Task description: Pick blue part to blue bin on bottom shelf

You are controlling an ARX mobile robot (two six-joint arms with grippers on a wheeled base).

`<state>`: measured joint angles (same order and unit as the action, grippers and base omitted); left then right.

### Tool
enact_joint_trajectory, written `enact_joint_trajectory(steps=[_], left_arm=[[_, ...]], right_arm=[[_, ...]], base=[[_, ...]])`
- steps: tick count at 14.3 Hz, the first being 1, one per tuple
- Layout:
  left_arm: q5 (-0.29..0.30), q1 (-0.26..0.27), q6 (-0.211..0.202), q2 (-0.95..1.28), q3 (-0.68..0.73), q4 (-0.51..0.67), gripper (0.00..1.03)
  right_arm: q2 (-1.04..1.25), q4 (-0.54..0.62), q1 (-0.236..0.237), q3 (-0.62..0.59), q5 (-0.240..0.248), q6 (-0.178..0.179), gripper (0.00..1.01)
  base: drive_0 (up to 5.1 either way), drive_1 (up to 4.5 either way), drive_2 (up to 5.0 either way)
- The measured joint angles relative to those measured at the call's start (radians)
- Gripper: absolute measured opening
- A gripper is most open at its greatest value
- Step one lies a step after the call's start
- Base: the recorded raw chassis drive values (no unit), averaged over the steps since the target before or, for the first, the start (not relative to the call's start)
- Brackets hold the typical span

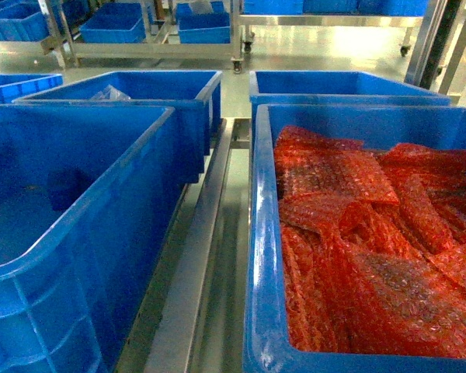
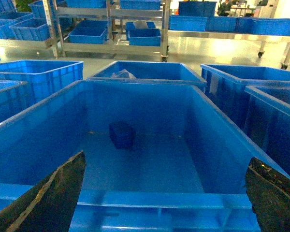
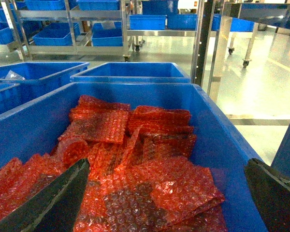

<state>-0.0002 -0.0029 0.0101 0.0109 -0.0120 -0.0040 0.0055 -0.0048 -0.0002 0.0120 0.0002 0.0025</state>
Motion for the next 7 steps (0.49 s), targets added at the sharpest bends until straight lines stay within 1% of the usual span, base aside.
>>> enact_joint_trajectory(steps=[7], left_arm=[[0.000, 0.000, 0.000, 0.000, 0.000, 0.000, 0.98]], right_arm=[[0.000, 0.000, 0.000, 0.000, 0.000, 0.000, 0.98]], base=[[0.0, 0.00, 0.0]])
